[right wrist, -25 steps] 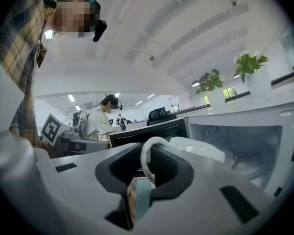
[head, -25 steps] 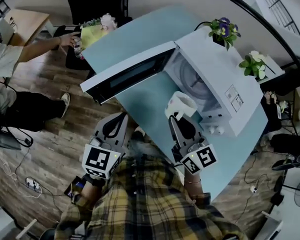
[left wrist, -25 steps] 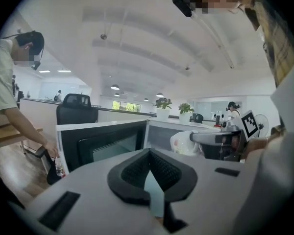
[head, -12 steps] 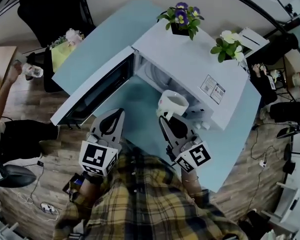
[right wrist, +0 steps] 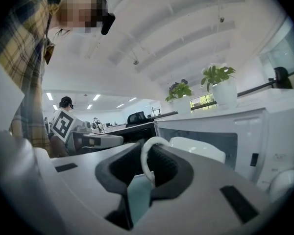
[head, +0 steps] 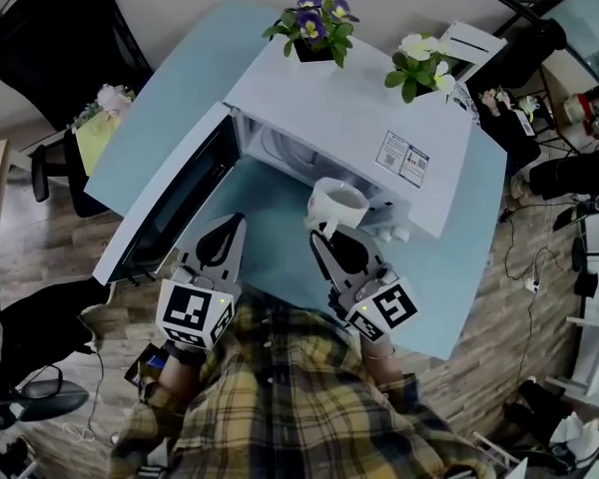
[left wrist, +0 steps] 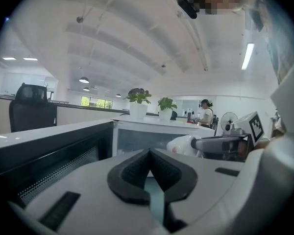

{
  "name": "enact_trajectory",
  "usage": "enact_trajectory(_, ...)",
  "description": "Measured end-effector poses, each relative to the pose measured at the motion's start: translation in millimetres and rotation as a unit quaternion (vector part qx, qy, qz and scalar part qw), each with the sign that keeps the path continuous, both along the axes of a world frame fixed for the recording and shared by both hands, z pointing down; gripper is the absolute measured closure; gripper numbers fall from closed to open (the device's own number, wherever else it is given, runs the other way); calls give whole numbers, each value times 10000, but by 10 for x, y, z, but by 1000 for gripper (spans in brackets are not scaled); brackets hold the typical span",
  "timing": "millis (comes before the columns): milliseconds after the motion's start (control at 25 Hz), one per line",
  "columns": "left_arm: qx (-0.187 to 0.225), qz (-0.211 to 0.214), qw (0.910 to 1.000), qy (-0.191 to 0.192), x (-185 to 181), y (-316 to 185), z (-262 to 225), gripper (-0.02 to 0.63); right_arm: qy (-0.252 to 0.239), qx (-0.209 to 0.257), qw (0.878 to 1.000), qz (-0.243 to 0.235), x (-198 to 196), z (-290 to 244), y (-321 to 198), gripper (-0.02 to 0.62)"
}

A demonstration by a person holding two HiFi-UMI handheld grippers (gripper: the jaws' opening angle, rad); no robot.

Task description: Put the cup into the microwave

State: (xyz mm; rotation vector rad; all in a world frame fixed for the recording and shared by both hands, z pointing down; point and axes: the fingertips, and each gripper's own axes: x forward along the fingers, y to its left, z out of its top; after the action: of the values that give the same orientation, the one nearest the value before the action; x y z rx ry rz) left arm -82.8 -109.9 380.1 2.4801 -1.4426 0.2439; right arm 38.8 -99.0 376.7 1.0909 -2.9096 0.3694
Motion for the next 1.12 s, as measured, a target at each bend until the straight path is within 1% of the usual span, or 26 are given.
enact_trajectory(280, -65, 497, 9987, 44, 20, -110, 22, 614, 140, -97, 9987, 482, 29, 20, -9, 529)
enact_trajectory(560, -122, 826, 9965, 103, 25, -192, 67, 614, 264, -140, 9963, 807, 36, 22, -59, 529)
enact_trajectory(1120, -348, 1058, 9937, 131, 41, -173, 242, 614, 340, -165, 9955, 866, -27, 129, -176, 529)
